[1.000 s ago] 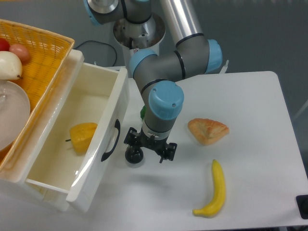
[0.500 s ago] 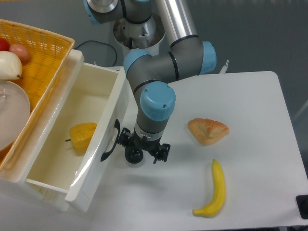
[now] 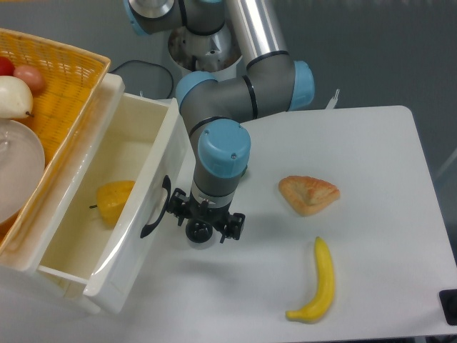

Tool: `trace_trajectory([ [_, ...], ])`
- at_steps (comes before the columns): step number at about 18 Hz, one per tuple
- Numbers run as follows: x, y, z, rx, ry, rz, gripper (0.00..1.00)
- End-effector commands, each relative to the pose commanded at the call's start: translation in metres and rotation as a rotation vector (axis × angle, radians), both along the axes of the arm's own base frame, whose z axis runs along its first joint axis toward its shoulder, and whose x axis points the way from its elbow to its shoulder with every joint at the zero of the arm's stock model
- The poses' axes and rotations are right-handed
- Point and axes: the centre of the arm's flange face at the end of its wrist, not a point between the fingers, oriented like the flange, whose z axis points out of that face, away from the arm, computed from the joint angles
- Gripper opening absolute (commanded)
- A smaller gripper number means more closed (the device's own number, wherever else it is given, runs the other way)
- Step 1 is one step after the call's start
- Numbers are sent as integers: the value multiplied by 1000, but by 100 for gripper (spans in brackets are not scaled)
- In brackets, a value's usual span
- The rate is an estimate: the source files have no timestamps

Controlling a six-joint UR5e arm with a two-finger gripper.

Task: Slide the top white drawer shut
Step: 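Push the drawer front with the gripper into the cabinet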

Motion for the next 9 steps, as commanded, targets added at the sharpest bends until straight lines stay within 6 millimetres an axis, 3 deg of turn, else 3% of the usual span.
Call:
trace_trajectory([
  [9, 21, 11, 0, 0, 2, -41, 100],
])
